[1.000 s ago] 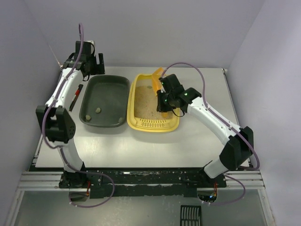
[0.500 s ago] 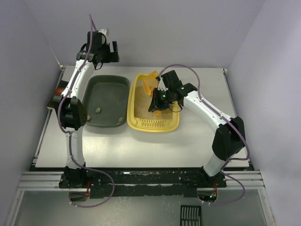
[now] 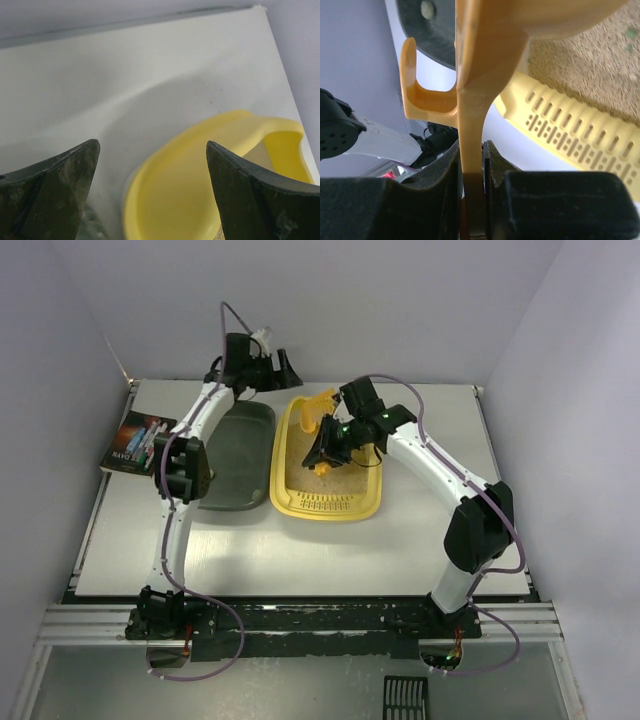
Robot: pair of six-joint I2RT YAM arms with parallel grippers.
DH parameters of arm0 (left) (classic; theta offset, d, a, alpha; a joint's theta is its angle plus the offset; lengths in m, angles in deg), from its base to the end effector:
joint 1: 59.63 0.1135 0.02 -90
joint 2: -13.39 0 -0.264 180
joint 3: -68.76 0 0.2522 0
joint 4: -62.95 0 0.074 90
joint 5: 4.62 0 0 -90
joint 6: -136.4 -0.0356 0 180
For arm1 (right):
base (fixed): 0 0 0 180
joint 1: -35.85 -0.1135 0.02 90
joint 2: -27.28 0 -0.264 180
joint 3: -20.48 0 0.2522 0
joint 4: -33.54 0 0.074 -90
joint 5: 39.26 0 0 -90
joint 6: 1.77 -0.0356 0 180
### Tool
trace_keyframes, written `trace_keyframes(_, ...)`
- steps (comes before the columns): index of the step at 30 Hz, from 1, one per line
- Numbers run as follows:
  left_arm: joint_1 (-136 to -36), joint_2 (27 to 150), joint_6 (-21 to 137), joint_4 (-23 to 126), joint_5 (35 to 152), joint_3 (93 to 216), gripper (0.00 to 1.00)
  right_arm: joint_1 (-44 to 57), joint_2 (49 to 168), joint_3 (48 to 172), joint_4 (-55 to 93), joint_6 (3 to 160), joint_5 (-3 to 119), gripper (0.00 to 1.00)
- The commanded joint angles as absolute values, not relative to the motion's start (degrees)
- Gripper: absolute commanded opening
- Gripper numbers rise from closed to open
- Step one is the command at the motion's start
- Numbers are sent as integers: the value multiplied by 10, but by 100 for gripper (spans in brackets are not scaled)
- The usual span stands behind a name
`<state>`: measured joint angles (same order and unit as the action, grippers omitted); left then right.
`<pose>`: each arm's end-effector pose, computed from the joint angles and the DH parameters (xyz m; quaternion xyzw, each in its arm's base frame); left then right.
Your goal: Clean the litter box
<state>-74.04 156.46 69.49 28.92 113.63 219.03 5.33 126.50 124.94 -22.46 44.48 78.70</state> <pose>0.5530 -0.1595 0.2562 0.0649 0.8334 -0.3601 0.4141 0.3190 0.2074 0.3155 0.0247 0.9173 0.3781 0.1224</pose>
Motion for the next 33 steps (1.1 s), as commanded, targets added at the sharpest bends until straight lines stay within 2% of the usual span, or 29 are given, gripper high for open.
trace_keyframes(1, -770, 1572, 699, 365, 1196, 2210, 99, 57, 1225, 1224, -274, 425, 754, 0)
trace_keyframes(7, -790, 1534, 577, 315, 1203, 2223, 99, 58, 1112, 1173, -255, 423, 652, 0)
trace_keyframes(12, -805, 1488, 443, 248, 1207, 2205, 99, 61, 1066, 1150, -272, 433, 610, 0)
trace_keyframes(14, -815, 1479, 387, 209, 1215, 2206, 99, 63, 1052, 1139, -278, 436, 605, 0)
trace_keyframes(17, -834, 1469, 311, 167, 1167, 2191, 99, 65, 1028, 1126, -275, 433, 601, 0)
trace_keyframes(23, -859, 1438, 224, 232, 1059, 2106, 99, 66, 996, 1113, -254, 425, 604, 0)
trace_keyframes(29, -859, 1484, 159, 175, 1061, 2186, 99, 66, 981, 1082, -239, 410, 608, 0)
trace_keyframes(33, -860, 1489, 132, 167, 1066, 2182, 99, 66, 979, 1073, -231, 406, 612, 0)
